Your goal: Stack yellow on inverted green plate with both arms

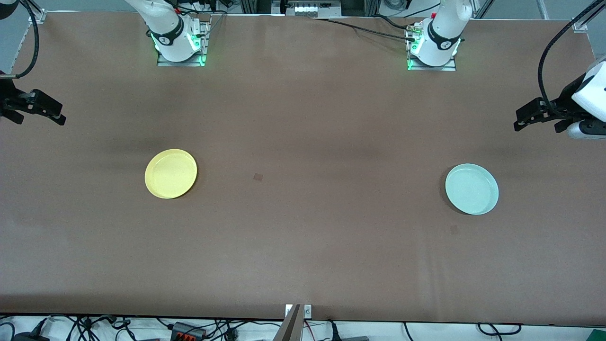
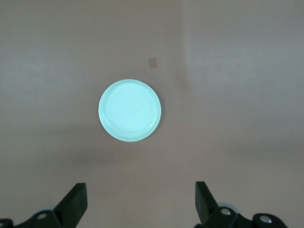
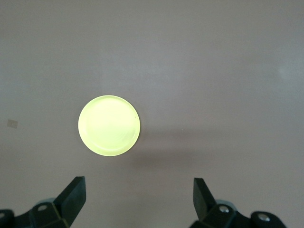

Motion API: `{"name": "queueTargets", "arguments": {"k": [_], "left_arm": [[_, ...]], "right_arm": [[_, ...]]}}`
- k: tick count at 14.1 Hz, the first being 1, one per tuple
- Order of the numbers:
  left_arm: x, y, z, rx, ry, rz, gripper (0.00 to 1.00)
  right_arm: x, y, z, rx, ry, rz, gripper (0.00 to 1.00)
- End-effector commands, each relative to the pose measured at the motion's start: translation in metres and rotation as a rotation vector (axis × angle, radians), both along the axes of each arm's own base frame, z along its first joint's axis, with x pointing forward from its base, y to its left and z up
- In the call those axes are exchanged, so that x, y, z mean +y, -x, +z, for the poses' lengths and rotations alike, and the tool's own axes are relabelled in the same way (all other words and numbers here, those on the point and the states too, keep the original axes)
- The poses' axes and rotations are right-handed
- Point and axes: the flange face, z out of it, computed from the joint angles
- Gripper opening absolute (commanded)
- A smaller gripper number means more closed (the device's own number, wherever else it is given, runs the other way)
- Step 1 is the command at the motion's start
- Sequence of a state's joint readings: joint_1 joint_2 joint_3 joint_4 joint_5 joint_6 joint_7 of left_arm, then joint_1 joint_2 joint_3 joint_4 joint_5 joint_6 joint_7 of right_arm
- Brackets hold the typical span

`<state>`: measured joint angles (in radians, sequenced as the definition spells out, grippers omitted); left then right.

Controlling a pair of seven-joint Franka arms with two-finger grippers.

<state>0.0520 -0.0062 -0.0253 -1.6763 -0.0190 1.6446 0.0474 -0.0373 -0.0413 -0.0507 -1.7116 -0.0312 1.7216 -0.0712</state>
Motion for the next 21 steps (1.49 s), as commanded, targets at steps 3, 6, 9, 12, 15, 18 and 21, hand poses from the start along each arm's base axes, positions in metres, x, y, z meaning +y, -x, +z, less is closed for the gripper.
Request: {"name": "queueTargets", "arguments": {"k": [3,6,9,12,15,18,21], "left_arm": [[-0.003,-0.012,-0.008,0.045,0.004,-0.014,1.00],[-0.004,-0.029,-0.034,0.086,0.008,-0.018,1.00],[-0.002,-0.035,-0.059,0.130,0.007,-0.019,1.00],[0.013,-0.052,-0.096,0.147,-0.021,-0.011,1.00],[0.010,-0.068,-0.136,0.162,-0.027,-0.023,1.00],[0.037,-0.084,-0.177,0.150,-0.047,-0.022,1.00],[0.071,-0.095,-0.220,0.124,-0.035,-0.091,1.00]], "right_arm": [[-0.004,-0.003,-0.002,0.002,0.003,-0.017,1.00],[-0.009,-0.003,-0.005,0.008,0.002,-0.024,1.00],[-0.009,-0.003,-0.005,0.008,0.002,-0.023,1.00],[-0.006,-0.004,-0.004,0.007,0.002,-0.020,1.00],[-0.002,-0.003,-0.003,0.011,0.001,-0.013,1.00],[0.010,-0.004,0.000,0.004,0.001,0.010,1.00],[0.011,-0.005,-0.004,0.014,-0.001,0.013,1.00]]}}
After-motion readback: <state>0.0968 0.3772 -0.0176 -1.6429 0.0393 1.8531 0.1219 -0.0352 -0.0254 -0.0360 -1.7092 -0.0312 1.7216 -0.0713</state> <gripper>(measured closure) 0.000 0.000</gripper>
